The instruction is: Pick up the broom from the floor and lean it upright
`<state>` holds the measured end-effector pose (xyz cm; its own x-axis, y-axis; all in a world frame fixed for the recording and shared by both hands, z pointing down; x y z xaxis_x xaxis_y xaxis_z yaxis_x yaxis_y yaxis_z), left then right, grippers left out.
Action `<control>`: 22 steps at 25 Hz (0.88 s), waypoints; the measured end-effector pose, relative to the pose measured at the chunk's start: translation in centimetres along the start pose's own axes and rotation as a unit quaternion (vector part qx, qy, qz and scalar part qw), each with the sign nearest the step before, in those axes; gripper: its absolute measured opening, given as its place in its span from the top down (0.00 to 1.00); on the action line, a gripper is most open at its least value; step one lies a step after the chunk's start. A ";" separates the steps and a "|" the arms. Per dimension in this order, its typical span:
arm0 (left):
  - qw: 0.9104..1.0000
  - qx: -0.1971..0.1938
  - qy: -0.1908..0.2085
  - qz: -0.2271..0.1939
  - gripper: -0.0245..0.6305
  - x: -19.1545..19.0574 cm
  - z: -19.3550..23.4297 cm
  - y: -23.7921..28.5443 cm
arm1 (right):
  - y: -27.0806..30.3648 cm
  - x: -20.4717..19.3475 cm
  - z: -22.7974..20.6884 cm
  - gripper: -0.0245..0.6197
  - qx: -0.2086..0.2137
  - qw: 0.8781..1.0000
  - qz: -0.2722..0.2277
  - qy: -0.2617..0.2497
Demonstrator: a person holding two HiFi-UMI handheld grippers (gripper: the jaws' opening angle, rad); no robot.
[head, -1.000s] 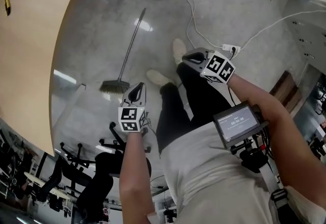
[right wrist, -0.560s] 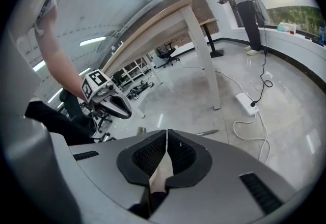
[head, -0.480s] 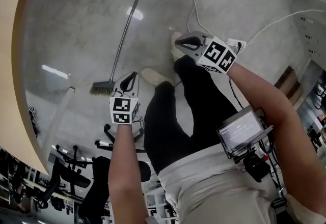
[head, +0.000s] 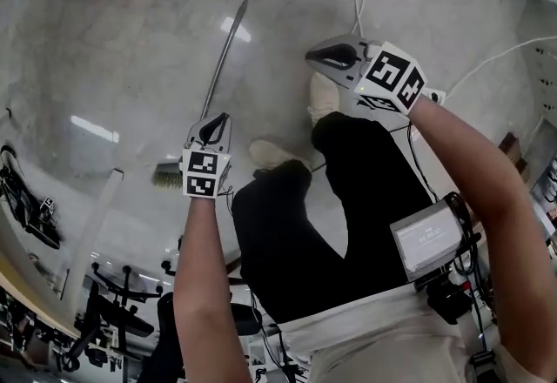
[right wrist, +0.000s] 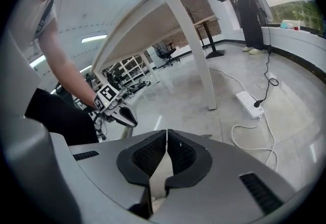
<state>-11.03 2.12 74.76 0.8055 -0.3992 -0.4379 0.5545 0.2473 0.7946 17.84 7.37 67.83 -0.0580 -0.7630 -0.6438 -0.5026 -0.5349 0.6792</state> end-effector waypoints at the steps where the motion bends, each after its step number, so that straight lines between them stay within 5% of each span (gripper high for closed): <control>1: 1.000 0.004 0.000 0.007 0.93 -0.5 1.0 1.0 | 0.7 -0.2 -0.7 0.93 0.002 1.000 0.001 -0.009; 12: 0.998 0.044 -0.034 0.039 0.93 -5.4 9.0 12.7 | 5.3 -3.6 -5.4 0.93 0.027 0.998 0.022 -0.052; 22: 0.995 0.074 0.021 0.070 0.92 -4.4 13.3 18.8 | 7.4 -5.7 -9.3 0.93 0.009 0.997 0.027 -0.065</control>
<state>-6.96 -3.21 97.25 0.8821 -0.3324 -0.3338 0.4027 0.1644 0.9004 22.49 4.43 79.80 -0.1971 -0.7364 -0.6472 -0.5105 -0.4865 0.7090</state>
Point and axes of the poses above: the fingertips, and each gripper's own axes: y forward along the fingers, z to its left, x out of its top, the point moved 7 cm from there along -y, backward along the fingers, and after that the axes turned 7 degrees about -x, right-handed, at the moved point
